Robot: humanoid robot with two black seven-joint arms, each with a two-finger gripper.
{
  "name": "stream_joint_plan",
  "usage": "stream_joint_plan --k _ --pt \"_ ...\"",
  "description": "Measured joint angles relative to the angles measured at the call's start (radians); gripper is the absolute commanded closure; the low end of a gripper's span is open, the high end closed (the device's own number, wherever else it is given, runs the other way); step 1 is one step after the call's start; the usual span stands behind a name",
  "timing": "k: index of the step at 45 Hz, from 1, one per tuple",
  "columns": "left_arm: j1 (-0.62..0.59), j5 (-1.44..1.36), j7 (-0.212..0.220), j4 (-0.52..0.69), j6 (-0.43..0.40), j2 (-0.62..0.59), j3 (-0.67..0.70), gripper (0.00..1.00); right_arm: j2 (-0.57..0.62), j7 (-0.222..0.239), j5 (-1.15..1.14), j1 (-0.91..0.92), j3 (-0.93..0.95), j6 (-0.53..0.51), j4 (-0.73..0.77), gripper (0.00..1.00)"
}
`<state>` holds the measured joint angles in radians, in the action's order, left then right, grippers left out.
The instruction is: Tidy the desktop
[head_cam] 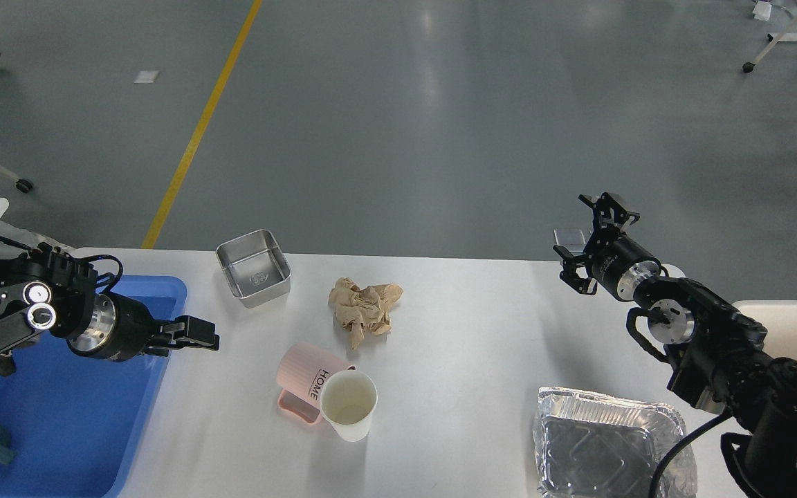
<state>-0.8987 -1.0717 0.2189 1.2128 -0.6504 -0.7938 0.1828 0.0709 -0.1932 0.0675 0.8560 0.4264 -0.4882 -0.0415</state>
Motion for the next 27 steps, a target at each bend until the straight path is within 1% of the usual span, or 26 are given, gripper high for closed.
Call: stream_joint_plan --k 9,13,22,27 --pt "0.038 -0.006 0.062 -0.004 0.01 0.096 -0.002 0.12 0.0 0.0 0.0 0.0 0.0 0.0 0.001 0.0" --pt "0.055 -0.043 0.067 -0.006 0.025 0.122 -0.017 0.13 0.001 0.0 -0.001 0.0 0.0 -0.001 0.002 0.0" --pt "0.061 -0.101 0.067 -0.02 0.154 0.188 -0.108 0.13 0.005 0.0 -0.001 -0.001 0.0 -0.001 0.002 0.0" --pt "0.056 -0.103 0.066 -0.021 0.169 0.206 -0.129 0.13 0.006 0.0 -0.001 -0.004 0.0 -0.001 0.002 0.0"
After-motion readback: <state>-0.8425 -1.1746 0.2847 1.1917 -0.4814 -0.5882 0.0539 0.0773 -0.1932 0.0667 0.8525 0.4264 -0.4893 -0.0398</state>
